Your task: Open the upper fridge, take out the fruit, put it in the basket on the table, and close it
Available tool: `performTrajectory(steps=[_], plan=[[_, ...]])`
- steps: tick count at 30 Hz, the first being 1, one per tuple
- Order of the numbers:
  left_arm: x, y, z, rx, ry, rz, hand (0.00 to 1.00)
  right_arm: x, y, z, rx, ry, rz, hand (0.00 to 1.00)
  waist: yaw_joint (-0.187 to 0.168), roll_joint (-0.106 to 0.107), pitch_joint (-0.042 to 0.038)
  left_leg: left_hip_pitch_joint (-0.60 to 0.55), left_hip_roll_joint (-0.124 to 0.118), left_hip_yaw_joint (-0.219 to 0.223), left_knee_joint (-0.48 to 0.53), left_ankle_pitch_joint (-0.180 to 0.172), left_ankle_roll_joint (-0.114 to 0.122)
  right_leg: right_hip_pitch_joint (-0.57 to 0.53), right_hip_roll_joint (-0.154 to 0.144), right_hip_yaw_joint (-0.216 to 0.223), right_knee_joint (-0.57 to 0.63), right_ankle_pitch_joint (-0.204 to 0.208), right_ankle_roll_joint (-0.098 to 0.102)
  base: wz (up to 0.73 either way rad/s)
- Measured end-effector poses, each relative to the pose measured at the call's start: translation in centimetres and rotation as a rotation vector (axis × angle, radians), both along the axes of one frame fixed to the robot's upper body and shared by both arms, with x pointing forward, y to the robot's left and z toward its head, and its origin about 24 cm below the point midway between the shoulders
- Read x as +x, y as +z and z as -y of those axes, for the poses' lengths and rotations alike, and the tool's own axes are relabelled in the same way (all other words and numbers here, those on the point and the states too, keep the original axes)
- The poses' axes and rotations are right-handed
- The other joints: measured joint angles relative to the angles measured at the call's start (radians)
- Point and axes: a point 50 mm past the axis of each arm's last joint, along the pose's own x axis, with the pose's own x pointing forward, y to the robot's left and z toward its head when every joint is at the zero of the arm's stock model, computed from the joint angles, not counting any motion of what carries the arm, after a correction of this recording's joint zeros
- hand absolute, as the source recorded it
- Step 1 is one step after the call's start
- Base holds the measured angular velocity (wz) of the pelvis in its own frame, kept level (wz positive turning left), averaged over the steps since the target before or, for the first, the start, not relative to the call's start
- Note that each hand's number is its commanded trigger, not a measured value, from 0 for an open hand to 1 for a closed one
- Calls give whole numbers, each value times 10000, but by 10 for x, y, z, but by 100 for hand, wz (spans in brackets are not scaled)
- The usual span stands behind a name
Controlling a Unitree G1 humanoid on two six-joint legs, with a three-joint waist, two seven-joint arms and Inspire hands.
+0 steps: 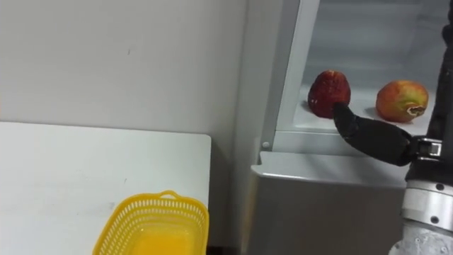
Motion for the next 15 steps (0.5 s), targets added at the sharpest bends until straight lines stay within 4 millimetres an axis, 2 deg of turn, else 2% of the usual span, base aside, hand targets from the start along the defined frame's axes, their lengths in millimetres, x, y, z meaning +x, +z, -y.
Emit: performTrajectory(steps=[7,15], plan=[[5,0,0,-51,-121,24,0,11,0,-6,25,634,-507,0,144,34,-17,10,3,-3,50,1,-1,-2,5,0,-1,5,-8,0],[8,0,-2,191,-379,-201,0,30,-12,-1,618,883,-1682,0,157,88,-68,33,-4,-5,74,5,0,-14,-4,-2,-23,5,-7,0]])
